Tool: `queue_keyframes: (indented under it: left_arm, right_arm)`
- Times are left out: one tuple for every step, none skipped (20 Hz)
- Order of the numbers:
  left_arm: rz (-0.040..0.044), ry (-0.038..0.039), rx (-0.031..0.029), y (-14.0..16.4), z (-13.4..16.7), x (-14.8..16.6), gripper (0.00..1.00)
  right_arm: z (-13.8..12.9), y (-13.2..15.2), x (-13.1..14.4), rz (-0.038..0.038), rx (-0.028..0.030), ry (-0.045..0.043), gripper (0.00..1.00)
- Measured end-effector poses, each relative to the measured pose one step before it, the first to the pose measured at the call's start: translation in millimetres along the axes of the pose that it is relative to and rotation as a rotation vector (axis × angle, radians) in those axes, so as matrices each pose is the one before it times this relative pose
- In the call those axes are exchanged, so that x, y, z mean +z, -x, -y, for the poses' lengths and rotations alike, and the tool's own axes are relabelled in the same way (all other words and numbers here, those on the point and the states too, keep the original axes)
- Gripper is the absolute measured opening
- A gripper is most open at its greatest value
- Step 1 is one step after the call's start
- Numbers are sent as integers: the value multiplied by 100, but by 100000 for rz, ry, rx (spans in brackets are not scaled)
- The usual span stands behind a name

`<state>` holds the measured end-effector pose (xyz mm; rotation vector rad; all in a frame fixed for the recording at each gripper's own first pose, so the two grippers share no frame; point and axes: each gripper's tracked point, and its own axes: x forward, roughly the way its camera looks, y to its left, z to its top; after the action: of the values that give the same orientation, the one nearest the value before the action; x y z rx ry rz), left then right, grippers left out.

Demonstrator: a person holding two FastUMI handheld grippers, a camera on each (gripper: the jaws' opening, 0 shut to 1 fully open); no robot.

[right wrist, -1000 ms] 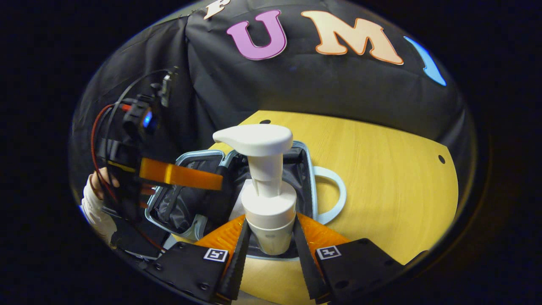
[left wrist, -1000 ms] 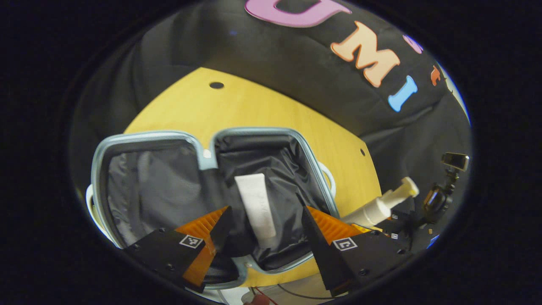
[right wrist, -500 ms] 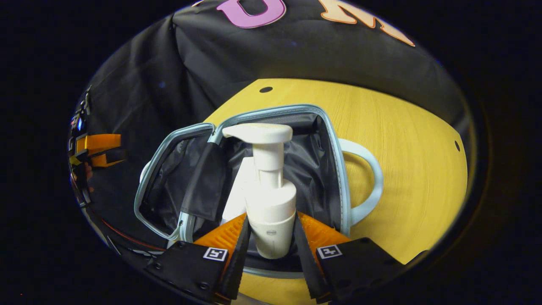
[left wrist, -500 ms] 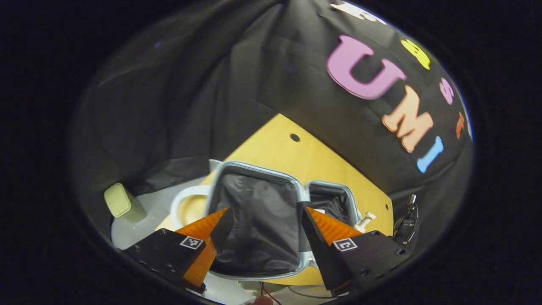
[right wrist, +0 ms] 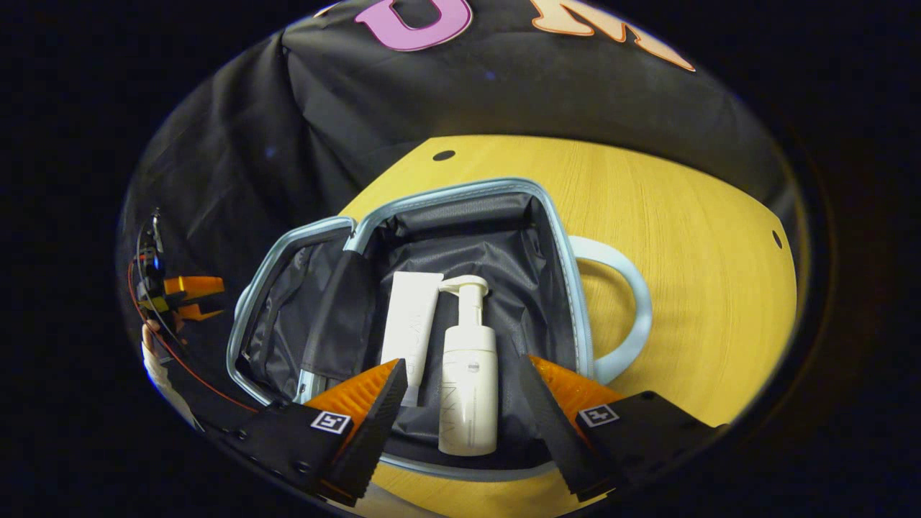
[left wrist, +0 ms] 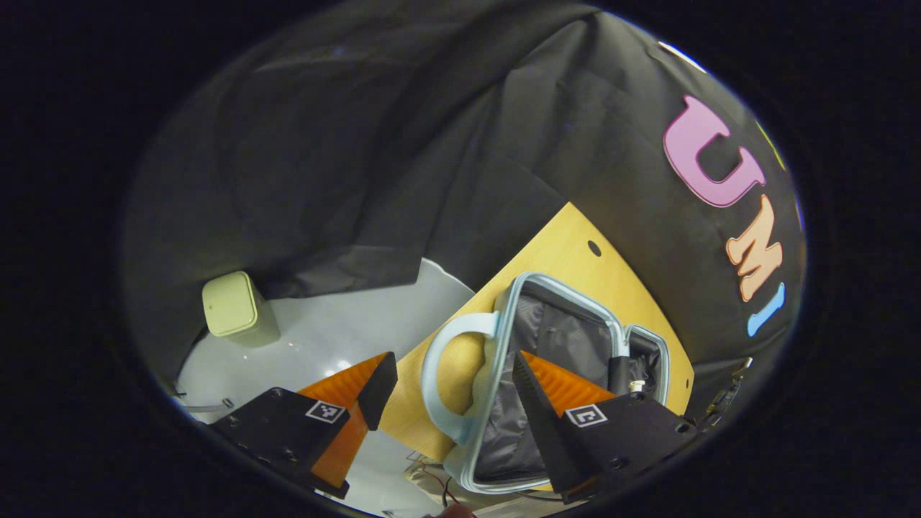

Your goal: First open the suitcase, pack the skin care products into it, and then close the suitcase.

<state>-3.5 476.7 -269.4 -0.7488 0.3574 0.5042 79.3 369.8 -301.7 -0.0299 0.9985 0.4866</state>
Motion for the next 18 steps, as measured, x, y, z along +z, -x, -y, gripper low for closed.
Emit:
queue_keyframes:
  left_arm:
    - [-502, 1729, 670, -717, -376, -274, 95]
    - [-728, 1875, 41, -606, -119, -304, 95]
    - [-1453, 1849, -316, -402, -108, -525, 95]
    - [-1214, 1950, -691, -330, 30, -266, 95]
    - [-913, 2063, -1590, -313, 71, -276, 94]
    - [-1115, 2109, -1905, -341, 191, -226, 91]
    - [-403, 2602, -1942, -364, 26, -47, 89]
    - [-360, 2488, -3745, -114, 410, -38, 82]
    - [-1514, 2650, -2898, -265, 92, -330, 77]
    - [-1920, 1798, 82, -136, -224, -404, 61]
    - [105, 67, 1504, -383, -671, -124, 45]
    - [274, 389, 1787, -210, -897, -32, 32]
    - [204, 1528, -2406, 524, 239, 299, 20]
    - [347, 178, -2929, 108, 490, -121, 7]
    - [702, 227, -2134, 436, 353, -7, 6]
    - [133, -309, -1550, 134, 255, 9, 4]
    - [166, -793, -372, 295, 215, -51, 4]
    - [133, -101, 329, -24, 220, 56, 3]
  right_arm:
    - [37, 733, 411, 2375, 288, -475, 98]
    - [136, 984, 338, 1942, 48, -515, 98]
    - [115, 1104, 367, 1429, -147, -904, 98]
    - [-40, 1289, 412, 1952, 269, -1428, 98]
    - [27, 1261, 523, 2146, 63, -1607, 94]
    - [43, 1255, 305, 1870, -151, -1573, 94]
    - [156, 1107, 394, 1808, -450, -1426, 98]
    - [250, 989, 221, 1504, -552, -1262, 98]
    - [310, 888, 271, 1182, -711, -986, 98]
    - [330, 622, 237, 1028, -908, -530, 98]
    - [454, 535, 292, 1094, -1009, 227, 98]
    - [444, 404, 194, 1002, -1099, 348, 98]
    - [413, 267, 148, 671, -851, 170, 98]
    - [239, 195, -39, 341, -592, -2, 98]
    - [251, 75, -143, -142, -486, -136, 97]
    - [68, 156, -115, 76, 38, -234, 97]
    - [-43, 47, 3, 383, 348, -255, 97]
    - [-11, 84, -114, 255, 330, -280, 97]
